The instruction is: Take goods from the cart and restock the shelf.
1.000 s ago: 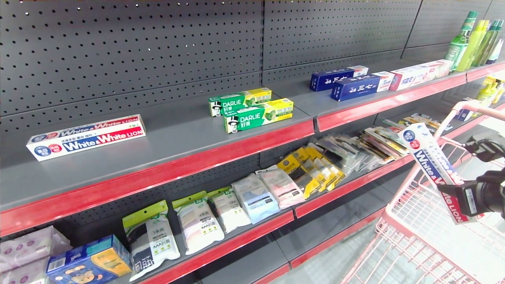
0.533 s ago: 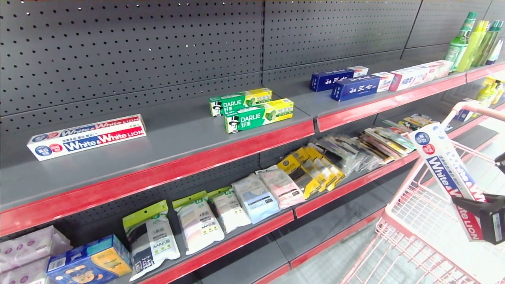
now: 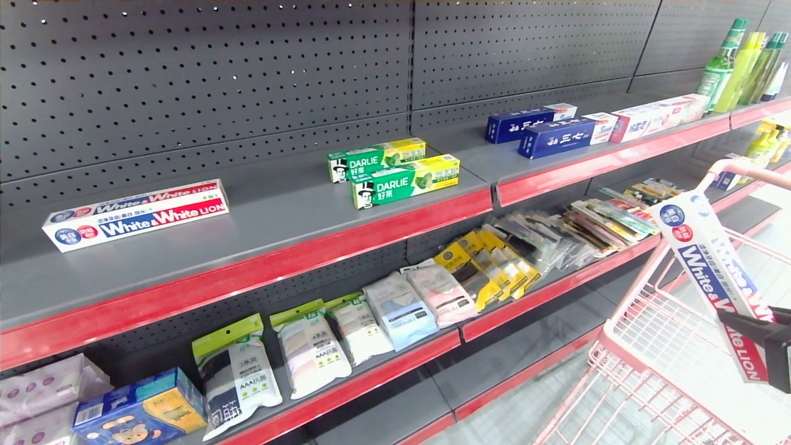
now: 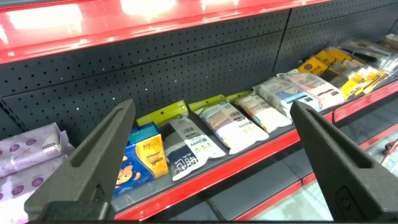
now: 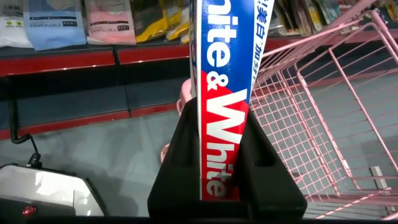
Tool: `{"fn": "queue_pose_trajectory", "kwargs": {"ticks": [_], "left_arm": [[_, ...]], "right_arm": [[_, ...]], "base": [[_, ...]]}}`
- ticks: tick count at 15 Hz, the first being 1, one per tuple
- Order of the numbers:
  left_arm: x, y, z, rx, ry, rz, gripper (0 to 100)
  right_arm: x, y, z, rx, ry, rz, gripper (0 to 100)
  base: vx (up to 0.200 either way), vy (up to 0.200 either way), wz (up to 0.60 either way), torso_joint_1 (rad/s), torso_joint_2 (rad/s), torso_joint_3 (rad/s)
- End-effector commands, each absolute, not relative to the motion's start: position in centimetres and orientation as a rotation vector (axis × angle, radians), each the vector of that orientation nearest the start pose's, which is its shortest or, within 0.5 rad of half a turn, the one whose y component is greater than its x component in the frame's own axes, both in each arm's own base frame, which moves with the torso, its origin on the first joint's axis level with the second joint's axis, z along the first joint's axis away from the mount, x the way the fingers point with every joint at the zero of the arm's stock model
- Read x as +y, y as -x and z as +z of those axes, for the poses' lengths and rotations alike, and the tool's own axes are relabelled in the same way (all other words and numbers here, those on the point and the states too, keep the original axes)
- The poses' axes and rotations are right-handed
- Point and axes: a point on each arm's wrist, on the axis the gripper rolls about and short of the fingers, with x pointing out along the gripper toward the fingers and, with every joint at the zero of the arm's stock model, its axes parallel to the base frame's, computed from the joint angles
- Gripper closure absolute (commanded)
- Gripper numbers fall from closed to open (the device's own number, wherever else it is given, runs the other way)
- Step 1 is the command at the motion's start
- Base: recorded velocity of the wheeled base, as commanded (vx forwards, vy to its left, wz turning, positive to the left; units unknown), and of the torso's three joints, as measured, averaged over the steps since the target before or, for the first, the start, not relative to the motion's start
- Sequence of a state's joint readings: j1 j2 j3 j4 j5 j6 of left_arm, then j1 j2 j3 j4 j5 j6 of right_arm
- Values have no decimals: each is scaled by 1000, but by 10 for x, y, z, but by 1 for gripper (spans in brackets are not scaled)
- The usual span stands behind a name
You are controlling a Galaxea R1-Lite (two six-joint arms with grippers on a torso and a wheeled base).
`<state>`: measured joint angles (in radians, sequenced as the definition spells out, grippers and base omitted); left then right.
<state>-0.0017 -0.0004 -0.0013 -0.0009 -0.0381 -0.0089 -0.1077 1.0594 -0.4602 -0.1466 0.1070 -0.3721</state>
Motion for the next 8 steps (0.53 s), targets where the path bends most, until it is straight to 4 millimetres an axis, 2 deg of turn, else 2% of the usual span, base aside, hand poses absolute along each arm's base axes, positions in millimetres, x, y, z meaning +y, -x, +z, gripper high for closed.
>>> {"fn": "queue_pose_trajectory", "kwargs": {"ticks": [1,4,8], "left_arm": [[-1,23,76,-1,9,-40,0],[-1,23,76,-3,9,-40,0],[-1,23,76,-1,9,-40,0]], "right_arm": [[-12,-132,181,442,318,83,100],[-12,-133,183,438,323,85,100],[-12,-133,184,432,336,88,100]], "base": [[0,0,0,41,-85,-66],[0,0,0,173,-411,-233],[0,0,0,251,-560,-305]]}}
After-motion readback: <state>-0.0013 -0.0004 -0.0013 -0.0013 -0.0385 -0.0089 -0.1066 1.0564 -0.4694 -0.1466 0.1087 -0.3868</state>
